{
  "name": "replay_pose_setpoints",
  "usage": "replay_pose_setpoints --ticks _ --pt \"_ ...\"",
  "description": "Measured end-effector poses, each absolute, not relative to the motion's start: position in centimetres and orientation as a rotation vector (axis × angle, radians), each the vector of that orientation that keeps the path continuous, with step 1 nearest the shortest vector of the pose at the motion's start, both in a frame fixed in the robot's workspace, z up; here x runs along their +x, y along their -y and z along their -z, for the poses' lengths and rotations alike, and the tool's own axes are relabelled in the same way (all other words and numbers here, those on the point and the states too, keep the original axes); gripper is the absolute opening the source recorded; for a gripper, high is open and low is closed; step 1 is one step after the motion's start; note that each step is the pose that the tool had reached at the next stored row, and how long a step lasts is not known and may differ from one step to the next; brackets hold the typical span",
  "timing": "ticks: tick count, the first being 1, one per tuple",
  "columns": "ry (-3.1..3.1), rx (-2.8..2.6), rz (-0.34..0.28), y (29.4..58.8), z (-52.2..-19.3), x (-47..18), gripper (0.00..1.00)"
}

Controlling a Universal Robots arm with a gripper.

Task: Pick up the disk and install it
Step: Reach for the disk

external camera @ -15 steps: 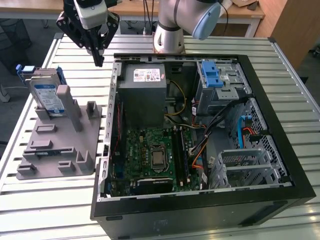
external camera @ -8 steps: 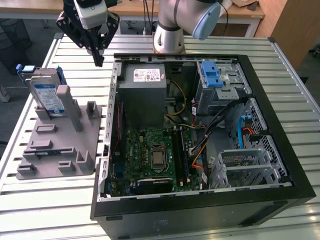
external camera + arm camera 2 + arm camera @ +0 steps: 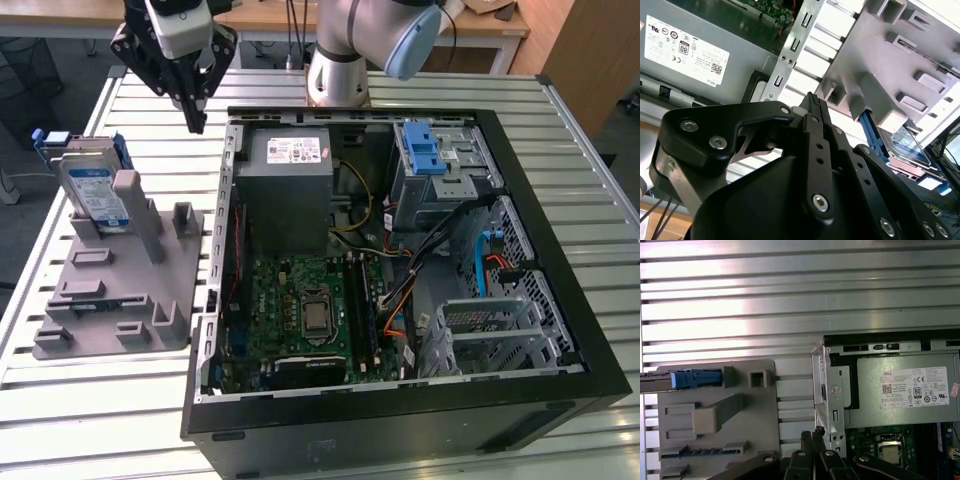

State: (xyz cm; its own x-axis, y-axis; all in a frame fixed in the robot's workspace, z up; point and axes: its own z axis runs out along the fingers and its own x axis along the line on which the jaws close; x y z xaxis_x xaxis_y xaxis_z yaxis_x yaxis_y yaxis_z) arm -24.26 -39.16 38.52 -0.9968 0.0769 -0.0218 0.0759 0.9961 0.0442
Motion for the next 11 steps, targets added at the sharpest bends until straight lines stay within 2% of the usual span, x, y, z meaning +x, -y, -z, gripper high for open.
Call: replay_pose_setpoints --ticks 11 --pt "-3.115 0.119 -0.068 39.2 -38.4 -25.8 0.15"
